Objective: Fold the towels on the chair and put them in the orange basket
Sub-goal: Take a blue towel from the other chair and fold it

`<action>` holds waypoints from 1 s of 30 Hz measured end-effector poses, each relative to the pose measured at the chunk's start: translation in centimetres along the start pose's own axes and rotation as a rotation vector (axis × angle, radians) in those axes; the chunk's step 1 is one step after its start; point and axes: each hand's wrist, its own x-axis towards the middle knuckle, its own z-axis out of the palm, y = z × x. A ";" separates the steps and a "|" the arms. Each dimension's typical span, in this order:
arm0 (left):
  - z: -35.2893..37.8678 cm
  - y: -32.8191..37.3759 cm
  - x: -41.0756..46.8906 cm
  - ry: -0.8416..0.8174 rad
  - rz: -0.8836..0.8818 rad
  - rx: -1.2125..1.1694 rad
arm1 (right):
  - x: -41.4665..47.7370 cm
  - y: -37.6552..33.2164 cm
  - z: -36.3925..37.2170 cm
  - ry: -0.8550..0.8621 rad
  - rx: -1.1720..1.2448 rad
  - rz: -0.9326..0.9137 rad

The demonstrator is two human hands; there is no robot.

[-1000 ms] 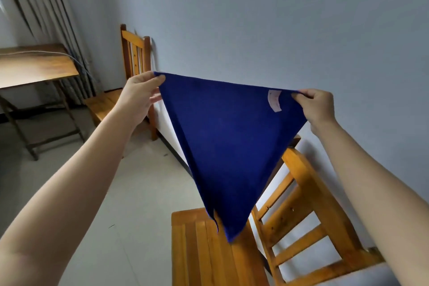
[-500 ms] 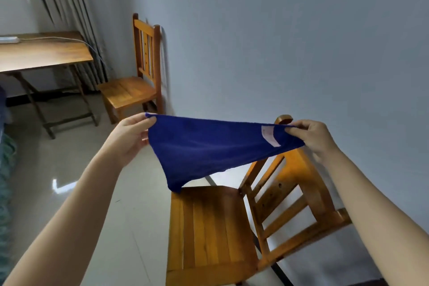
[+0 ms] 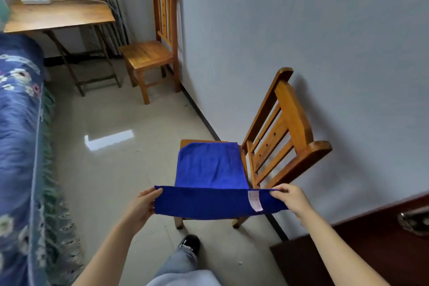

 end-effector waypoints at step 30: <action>0.0 -1.4 13.6 0.275 -0.215 -0.059 | 12.6 1.0 7.1 0.307 -0.023 0.279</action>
